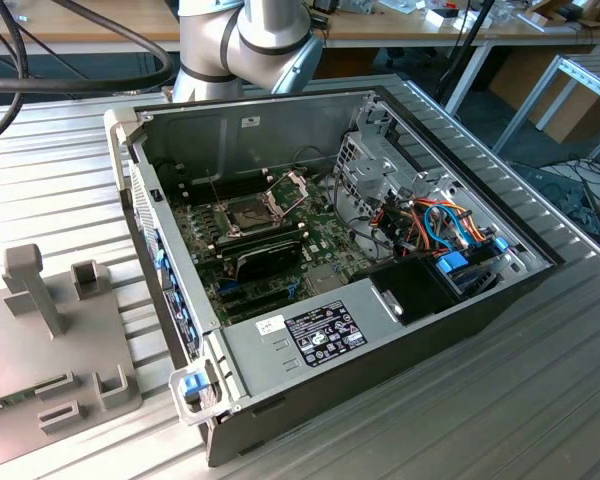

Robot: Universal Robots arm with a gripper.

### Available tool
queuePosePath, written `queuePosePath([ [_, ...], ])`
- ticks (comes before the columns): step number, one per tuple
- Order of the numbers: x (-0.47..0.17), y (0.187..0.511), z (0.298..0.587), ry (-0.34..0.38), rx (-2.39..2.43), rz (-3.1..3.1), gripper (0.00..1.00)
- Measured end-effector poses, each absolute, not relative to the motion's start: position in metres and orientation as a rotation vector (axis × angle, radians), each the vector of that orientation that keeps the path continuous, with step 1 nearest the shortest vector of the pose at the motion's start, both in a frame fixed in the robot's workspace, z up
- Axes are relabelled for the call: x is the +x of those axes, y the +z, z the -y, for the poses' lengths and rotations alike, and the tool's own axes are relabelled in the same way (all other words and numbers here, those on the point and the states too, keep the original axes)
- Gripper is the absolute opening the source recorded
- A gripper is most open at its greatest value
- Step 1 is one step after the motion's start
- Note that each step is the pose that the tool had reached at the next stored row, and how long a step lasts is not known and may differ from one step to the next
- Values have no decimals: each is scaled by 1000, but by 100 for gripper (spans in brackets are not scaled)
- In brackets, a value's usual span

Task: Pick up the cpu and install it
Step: 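Pick up the cpu and move it towards the insertion slot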

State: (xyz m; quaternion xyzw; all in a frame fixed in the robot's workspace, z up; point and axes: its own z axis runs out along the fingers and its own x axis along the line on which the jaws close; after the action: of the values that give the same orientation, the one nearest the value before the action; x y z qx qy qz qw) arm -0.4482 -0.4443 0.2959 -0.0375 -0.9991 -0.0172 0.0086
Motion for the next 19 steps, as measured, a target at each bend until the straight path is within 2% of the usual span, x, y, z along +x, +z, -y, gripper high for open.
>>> queuePosePath([
  [3, -448, 296, 444, -54, -117, 3122, 48],
  [19, -448, 279, 444, -53, -117, 3122, 48],
])
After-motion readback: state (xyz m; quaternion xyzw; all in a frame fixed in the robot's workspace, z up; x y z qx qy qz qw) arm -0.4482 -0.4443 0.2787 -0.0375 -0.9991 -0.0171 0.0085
